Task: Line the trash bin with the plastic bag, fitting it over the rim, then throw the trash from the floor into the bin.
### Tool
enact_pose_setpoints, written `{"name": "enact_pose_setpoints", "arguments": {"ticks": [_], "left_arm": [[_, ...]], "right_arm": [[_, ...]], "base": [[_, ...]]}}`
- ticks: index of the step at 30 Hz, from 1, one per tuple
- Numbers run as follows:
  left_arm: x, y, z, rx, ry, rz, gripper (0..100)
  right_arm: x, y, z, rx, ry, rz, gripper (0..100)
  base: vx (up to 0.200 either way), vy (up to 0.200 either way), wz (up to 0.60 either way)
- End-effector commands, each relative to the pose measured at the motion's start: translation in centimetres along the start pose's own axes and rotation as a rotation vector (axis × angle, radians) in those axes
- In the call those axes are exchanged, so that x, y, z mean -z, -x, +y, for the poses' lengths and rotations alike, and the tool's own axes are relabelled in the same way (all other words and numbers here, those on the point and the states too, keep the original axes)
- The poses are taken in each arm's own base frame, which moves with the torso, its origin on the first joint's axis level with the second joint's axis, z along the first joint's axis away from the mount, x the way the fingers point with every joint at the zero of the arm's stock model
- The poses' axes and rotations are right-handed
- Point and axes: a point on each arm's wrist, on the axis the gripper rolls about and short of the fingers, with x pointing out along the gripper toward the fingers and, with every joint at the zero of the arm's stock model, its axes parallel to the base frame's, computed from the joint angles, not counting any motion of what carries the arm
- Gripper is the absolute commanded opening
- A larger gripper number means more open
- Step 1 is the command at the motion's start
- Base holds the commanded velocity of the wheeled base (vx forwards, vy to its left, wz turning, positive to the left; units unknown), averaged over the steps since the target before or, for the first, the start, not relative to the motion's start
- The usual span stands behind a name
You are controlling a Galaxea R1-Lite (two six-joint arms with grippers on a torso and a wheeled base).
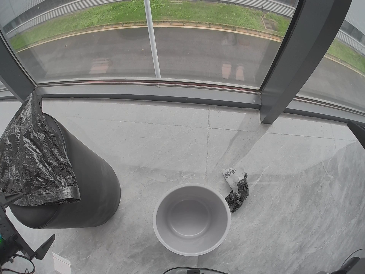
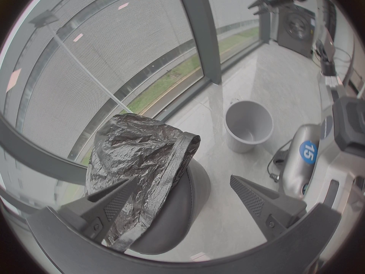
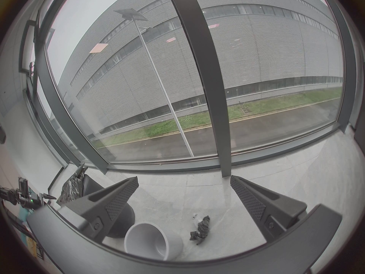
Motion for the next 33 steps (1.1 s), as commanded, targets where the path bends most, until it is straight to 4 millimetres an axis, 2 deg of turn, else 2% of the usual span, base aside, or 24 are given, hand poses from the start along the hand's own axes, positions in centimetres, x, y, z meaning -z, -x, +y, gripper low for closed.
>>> {"name": "enact_pose_setpoints", "arguments": {"ticks": [1,8,15,26,33], "left_arm": [[-0.2,-2.3,0.6,0.07,-0.064,0.069,100],[-0.3,-4.6,1.2,0.075,-0.122,0.13,100],[-1.2,-6.5,1.8,0.11,-0.139,0.119,100],[-2.1,-8.4,1.8,0.119,-0.168,0.101,100],[-3.1,-10.2,2.5,0.016,-0.175,0.058,100]], "right_arm": [[0.6,-3.7,0.2,-0.038,-0.032,0.073,100],[1.8,-4.6,0.3,-0.074,-0.032,0.097,100],[2.0,-4.6,0.4,-0.083,-0.038,0.099,100],[2.1,-4.9,0.3,-0.077,-0.047,0.107,100],[2.2,-5.0,0.3,-0.075,-0.064,0.112,100]], "base": [[0.0,0.0,0.0],[0.0,0.0,0.0],[0.0,0.0,0.0],[0.0,0.0,0.0],[0.0,0.0,0.0]]}}
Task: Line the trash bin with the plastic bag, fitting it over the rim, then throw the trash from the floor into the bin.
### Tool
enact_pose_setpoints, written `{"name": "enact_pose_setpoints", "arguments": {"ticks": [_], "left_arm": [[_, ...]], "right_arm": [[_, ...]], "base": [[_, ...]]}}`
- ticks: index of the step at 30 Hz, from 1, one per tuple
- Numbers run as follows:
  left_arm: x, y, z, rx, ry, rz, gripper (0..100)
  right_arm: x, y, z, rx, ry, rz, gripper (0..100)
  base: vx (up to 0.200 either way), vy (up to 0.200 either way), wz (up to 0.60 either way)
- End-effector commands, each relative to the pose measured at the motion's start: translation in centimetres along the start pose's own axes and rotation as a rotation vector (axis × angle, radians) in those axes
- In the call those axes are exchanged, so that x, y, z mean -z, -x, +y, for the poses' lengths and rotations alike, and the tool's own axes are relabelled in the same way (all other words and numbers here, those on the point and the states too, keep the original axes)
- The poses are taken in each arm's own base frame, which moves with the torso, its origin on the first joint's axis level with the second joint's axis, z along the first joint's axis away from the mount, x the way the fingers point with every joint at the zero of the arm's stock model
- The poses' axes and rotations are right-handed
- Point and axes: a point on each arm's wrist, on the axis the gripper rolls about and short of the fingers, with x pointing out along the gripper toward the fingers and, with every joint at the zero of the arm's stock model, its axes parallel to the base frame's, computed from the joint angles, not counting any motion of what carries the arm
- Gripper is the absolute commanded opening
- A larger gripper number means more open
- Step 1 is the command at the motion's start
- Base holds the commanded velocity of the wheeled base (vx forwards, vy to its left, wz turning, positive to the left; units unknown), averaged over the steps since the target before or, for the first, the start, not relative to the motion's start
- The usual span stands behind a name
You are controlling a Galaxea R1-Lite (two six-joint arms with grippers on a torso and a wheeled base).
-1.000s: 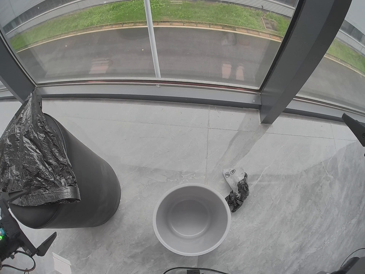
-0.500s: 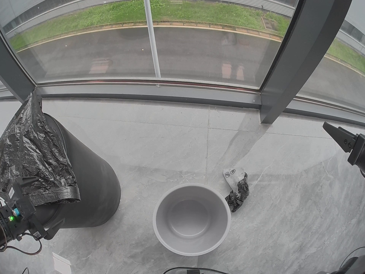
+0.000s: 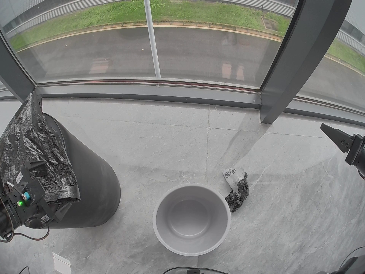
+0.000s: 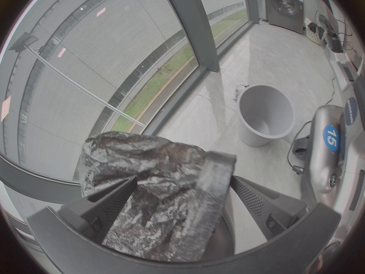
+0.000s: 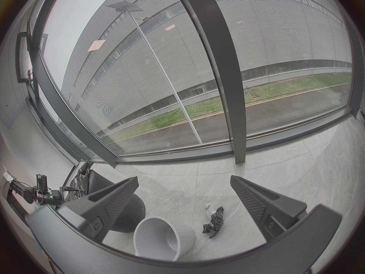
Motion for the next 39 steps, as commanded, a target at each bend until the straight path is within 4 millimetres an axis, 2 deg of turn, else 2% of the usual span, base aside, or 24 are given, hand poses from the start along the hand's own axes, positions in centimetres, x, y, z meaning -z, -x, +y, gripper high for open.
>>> {"name": "enact_pose_setpoints", "arguments": {"ticks": [1,37,38,39], "left_arm": [[-0.2,-1.3,-0.1,0.008,-0.005,0.006,100],[-1.0,-2.3,0.7,-0.037,0.039,-0.015,100],[-1.0,-2.3,0.7,-0.035,0.041,-0.014,0],[-1.0,-2.5,0.7,-0.03,0.048,-0.01,0]], "right_arm": [[0.0,-0.1,0.0,0.001,-0.004,0.002,100],[0.3,-0.2,-0.1,0.002,-0.007,0.015,100],[0.3,-0.2,-0.1,0.002,-0.007,0.015,100],[0.3,-0.2,-0.1,0.002,-0.007,0.015,100]], "base": [[0.0,0.0,0.0],[0.0,0.0,0.0],[0.0,0.0,0.0],[0.0,0.0,0.0]]}}
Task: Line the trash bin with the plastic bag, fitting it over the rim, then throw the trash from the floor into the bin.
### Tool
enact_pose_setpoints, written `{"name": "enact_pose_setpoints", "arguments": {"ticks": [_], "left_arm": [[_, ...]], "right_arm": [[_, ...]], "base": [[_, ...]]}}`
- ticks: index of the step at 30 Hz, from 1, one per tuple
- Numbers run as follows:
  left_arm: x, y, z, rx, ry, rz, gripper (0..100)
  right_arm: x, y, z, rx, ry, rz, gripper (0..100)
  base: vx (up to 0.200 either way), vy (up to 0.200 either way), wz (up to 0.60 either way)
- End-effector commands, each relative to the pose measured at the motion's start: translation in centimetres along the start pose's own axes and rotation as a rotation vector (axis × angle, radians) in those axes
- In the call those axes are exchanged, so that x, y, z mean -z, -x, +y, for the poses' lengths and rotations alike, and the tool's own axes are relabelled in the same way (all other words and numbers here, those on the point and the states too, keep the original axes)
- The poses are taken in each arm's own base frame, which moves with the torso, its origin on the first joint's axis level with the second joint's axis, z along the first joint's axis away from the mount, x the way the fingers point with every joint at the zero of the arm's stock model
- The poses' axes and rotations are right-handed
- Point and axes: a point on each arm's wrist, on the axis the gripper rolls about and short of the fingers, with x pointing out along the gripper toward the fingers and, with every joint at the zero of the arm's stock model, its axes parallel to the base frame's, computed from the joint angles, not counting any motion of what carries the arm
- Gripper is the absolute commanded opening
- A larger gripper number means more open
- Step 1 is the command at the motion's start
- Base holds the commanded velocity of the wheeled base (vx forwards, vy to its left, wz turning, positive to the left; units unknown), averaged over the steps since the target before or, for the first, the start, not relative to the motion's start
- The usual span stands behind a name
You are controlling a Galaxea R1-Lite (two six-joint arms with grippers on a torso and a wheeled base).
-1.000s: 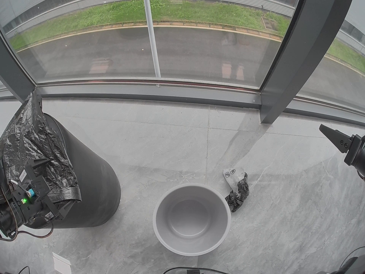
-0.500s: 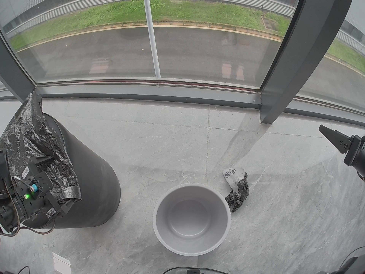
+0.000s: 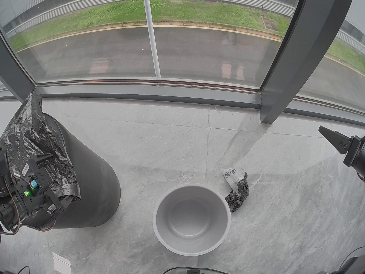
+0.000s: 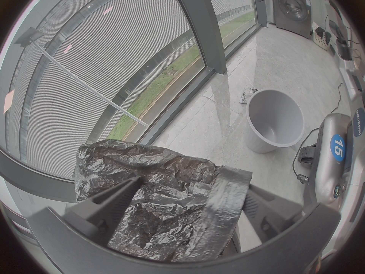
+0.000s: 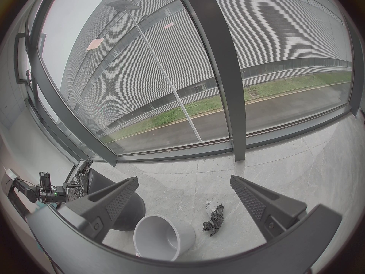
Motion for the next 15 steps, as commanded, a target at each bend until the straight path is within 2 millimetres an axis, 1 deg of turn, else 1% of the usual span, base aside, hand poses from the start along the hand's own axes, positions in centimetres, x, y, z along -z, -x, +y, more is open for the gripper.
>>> {"name": "enact_pose_setpoints", "arguments": {"ticks": [1,6,10,11,15], "left_arm": [[0.0,-0.3,0.0,0.006,0.01,0.005,0],[-0.1,-0.1,0.0,0.001,0.032,-0.001,0],[-0.4,0.1,0.3,-0.005,0.132,-0.023,0],[-0.7,0.1,0.6,-0.006,0.204,-0.039,0],[-1.6,0.2,1.2,0.022,0.402,-0.106,0]], "right_arm": [[0.0,0.1,0.0,-0.002,0.0,-0.003,100],[0.0,0.1,0.0,-0.005,0.0,-0.002,100],[0.3,0.1,0.0,-0.019,0.0,0.014,100],[0.3,0.1,0.0,-0.025,-0.002,0.02,100],[0.4,0.1,0.0,-0.026,-0.003,0.022,100]], "base": [[0.0,0.0,0.0],[0.0,0.0,0.0],[0.0,0.0,0.0],[0.0,0.0,0.0],[0.0,0.0,0.0]]}}
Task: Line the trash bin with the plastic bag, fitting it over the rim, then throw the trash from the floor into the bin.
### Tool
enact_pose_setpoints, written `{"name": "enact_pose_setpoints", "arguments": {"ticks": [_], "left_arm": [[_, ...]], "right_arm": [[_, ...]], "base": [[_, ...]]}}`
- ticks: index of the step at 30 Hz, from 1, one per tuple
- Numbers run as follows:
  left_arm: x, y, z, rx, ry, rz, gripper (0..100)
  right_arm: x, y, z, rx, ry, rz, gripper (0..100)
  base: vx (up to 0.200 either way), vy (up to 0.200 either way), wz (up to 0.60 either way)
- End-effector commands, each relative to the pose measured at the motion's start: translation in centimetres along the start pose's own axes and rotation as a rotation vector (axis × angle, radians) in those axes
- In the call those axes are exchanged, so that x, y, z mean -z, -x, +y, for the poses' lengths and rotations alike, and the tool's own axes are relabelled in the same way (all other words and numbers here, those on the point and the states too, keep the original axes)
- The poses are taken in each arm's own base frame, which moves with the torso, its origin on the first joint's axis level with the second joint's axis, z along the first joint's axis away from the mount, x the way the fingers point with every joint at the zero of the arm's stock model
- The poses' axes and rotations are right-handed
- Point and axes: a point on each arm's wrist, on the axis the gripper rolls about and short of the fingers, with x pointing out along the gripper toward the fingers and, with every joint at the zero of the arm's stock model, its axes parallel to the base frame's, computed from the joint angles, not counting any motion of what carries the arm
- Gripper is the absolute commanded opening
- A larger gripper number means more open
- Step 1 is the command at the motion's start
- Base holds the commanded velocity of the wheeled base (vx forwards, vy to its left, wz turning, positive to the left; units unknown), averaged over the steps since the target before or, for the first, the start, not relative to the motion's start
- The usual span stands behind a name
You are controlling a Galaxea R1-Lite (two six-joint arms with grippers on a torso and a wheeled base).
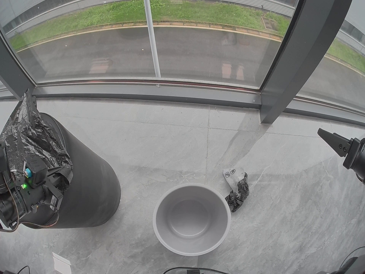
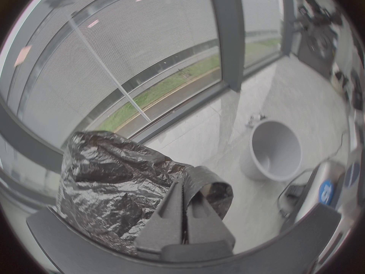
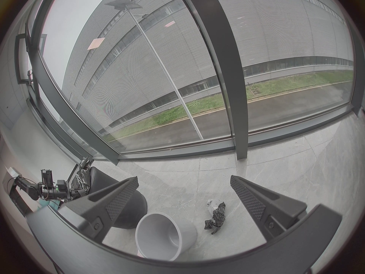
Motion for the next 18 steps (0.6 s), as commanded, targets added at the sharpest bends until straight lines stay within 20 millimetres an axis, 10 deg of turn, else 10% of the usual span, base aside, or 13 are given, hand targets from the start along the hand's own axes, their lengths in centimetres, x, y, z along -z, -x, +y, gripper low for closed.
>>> {"name": "enact_pose_setpoints", "arguments": {"ticks": [1,18], "left_arm": [[-1.4,0.4,0.5,0.041,0.181,-0.089,0],[-2.3,7.2,0.5,0.46,0.699,-0.416,0]], "right_arm": [[0.1,0.1,0.0,-0.006,0.0,0.004,100],[1.2,0.2,1.0,-0.103,-0.008,0.067,100]], "base": [[0.0,0.0,0.0],[0.0,0.0,0.0]]}}
